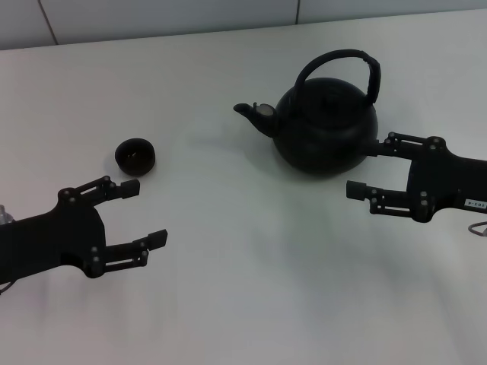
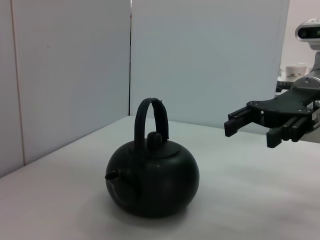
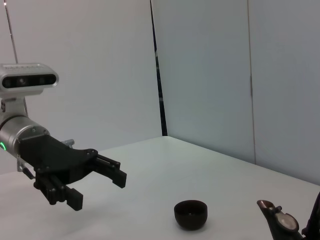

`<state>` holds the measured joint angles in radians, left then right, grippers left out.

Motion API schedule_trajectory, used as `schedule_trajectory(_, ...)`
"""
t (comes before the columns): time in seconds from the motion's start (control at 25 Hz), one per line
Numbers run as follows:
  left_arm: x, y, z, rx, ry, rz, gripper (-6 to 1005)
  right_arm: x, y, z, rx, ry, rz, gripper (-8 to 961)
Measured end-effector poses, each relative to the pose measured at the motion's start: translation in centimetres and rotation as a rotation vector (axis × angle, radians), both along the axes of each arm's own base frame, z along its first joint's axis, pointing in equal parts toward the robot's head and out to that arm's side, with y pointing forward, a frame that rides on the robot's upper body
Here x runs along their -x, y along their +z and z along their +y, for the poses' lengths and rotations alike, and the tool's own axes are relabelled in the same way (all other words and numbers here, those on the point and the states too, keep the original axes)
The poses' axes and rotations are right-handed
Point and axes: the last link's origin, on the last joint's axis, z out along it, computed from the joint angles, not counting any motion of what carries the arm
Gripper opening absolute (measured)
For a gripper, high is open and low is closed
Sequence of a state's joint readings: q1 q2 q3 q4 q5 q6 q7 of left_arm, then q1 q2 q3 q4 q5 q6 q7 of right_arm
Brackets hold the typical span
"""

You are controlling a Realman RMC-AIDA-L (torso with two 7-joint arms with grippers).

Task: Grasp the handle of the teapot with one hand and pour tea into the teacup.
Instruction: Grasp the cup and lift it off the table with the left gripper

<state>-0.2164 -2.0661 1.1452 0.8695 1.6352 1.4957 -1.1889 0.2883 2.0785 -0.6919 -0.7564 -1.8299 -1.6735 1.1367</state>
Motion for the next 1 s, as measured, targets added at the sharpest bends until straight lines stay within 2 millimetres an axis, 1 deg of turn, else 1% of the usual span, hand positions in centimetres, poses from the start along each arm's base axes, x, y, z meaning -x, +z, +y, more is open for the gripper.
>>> schedule_trajectory(0.28,0.1,0.1,0.0,-0.011,0.002,-0.001,845,0.1,-0.1,0.1,0.001,0.003,0.002,731)
schedule_trajectory(0.48,0.6,-0.1,0.6,-0.055,0.058,-0.018,843,0.3,-0.2,0.2,0.001,0.007,0.008,731)
schedule_trajectory(0.76,1.2,-1.3,1.9,-0.206,0.138,-0.155,840,0.9,-0.7,0.7,0.009,0.019,0.035,730)
schedule_trajectory(1.0,2.7,-1.8,1.6,-0.341,0.232,-0.251,837,1.3,-0.7,1.2,-0.001,0.040,0.033,730)
